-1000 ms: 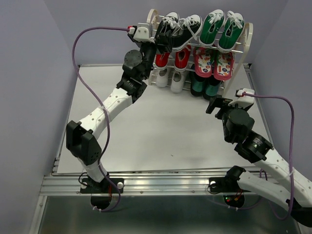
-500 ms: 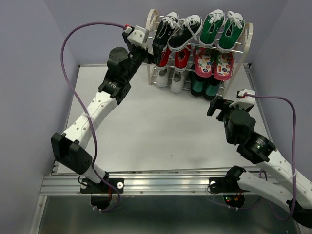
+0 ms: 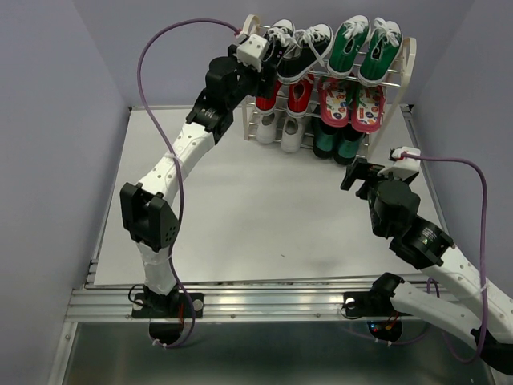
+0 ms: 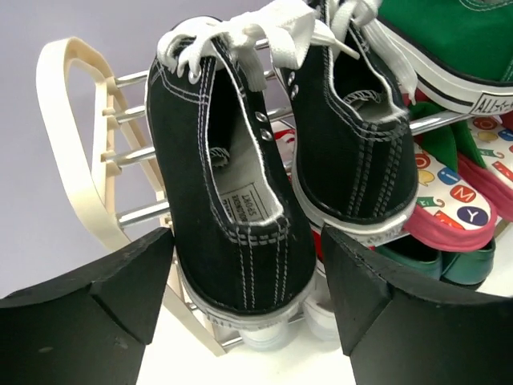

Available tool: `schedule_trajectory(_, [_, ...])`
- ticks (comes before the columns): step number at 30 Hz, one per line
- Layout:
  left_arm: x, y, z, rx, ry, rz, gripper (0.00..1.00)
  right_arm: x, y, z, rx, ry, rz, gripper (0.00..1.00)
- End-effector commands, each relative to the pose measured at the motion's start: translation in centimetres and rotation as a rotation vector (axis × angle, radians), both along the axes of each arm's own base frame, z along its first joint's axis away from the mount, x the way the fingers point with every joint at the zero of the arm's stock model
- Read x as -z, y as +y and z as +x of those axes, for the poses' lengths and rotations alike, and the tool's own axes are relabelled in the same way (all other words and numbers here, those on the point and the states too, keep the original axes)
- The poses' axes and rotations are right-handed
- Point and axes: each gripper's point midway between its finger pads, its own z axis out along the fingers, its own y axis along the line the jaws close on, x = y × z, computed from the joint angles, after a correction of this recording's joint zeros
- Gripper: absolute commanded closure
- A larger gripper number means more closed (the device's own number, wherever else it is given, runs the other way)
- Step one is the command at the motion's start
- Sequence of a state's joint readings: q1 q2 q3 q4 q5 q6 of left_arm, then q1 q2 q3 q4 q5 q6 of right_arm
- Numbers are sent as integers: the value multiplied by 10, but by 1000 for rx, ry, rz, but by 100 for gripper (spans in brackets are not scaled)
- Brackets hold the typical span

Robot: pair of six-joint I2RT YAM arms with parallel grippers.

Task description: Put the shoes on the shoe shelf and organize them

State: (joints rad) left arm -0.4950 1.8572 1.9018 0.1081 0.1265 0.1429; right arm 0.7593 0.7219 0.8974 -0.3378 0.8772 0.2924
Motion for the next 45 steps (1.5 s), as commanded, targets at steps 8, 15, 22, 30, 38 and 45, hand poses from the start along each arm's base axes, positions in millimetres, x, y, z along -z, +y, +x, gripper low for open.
schedule_trajectory(8, [-70,5,-12,6,-149,-130,100,-22,-11,-2,60,-42,31,0])
schedule_trajectory(15, [-82,8,-3,-33,-234,-204,100,-23,-14,-1,77,-41,22,0])
schedule_trajectory(22, [-96,27,3,-171,-385,-355,100,-23,-16,0,98,-39,8,0])
schedule_trajectory(30, [-90,10,16,-153,-426,-343,100,-21,-17,1,111,-30,-10,0])
schedule_trajectory(38, [-101,9,10,-141,-407,-333,51,-21,-19,-1,109,-41,16,0])
schedule_trajectory(45, [-129,16,-17,-191,-431,-314,13,-25,-18,-5,91,-56,66,0])
